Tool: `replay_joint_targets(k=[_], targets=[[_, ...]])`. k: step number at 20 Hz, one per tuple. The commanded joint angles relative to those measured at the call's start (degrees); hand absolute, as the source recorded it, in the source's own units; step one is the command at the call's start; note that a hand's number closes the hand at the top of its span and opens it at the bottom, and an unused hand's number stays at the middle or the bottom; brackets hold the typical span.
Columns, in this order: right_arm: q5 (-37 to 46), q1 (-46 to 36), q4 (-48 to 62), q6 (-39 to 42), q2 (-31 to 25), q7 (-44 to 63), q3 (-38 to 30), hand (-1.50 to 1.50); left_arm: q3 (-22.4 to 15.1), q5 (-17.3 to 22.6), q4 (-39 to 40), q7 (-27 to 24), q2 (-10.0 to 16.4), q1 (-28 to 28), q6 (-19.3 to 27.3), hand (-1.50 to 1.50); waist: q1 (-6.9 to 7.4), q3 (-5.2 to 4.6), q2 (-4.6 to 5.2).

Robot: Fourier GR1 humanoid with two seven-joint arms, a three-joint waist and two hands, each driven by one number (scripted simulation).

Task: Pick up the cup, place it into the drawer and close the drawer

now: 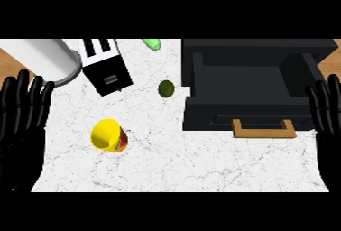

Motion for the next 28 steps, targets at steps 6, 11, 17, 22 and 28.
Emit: replay_joint_targets(k=[6,11,17,22,28], targets=[[-1.47,-3.52,0.98,-0.07,-0.39,1.20,-2.63,-1.50,-9.56,0.74,-3.06,0.12,1.36,3.53,-8.47,-1.50,0.00,0.40,-0.02],[1.08,-3.07,1.65,3.61,-3.39,4.37,-0.08,-1.50,-8.99,7.85,4.42,2.37,-3.59,5.31,-5.90,-1.50,-0.15,0.38,0.06],[2.56,-1.55,1.56,3.86,-1.92,2.86,0.55,-1.50,-5.55,11.63,8.20,-5.28,-1.64,12.45,-12.14,-1.50,-0.07,0.38,0.00],[3.84,-3.67,3.66,3.21,-0.51,2.41,1.54,-1.50,1.38,11.80,12.64,-2.56,1.27,8.31,-10.72,-1.50,-0.05,0.38,0.03],[1.44,-8.20,6.39,4.37,-2.36,4.65,-2.13,-1.50,7.85,12.74,25.48,-9.35,3.83,5.77,-13.69,-1.50,-0.02,0.37,0.09]])
